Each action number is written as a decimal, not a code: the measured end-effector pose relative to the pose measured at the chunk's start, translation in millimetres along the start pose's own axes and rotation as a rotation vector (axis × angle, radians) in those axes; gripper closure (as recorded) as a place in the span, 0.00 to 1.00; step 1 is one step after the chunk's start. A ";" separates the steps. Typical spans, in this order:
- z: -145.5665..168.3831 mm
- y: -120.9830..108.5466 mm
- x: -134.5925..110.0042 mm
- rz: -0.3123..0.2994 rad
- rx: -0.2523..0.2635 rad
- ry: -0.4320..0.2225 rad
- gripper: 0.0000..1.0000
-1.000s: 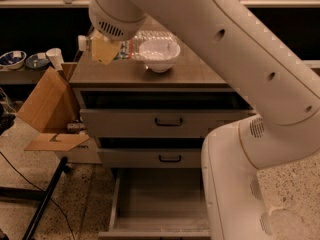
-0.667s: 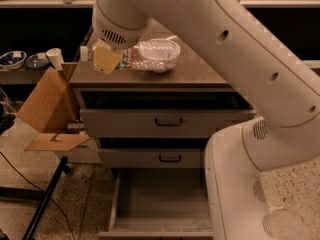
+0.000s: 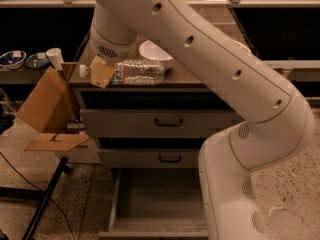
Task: Place water bottle into bottom drawer
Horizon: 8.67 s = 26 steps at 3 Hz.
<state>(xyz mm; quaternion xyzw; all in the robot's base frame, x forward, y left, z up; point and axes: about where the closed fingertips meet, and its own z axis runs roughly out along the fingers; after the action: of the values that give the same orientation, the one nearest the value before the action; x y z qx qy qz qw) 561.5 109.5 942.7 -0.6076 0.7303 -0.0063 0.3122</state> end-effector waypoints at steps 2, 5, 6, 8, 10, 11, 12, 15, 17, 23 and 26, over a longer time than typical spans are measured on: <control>39.3 36.5 2.3 0.068 -0.095 0.042 1.00; 67.0 74.3 4.0 0.143 -0.200 0.044 1.00; 74.1 76.8 6.5 0.164 -0.216 0.044 1.00; 83.2 84.5 11.5 0.204 -0.237 0.050 1.00; 137.7 99.4 0.4 0.207 -0.317 0.029 1.00; 180.5 129.1 7.8 0.233 -0.388 0.023 1.00; 215.6 175.8 26.7 0.278 -0.470 0.046 1.00; 284.4 260.7 74.5 0.438 -0.588 0.080 1.00; 343.5 281.2 130.3 0.578 -0.597 0.139 1.00; 432.1 285.4 283.2 0.586 -0.207 0.096 1.00; 484.4 223.7 314.0 0.613 -0.082 0.047 1.00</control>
Offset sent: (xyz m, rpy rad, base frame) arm -0.0451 0.0176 -0.0726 -0.0551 0.2197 -0.0770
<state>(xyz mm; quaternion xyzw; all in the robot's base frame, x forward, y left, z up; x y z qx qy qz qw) 567.5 67.5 325.0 -0.3708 0.8862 0.1036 0.2579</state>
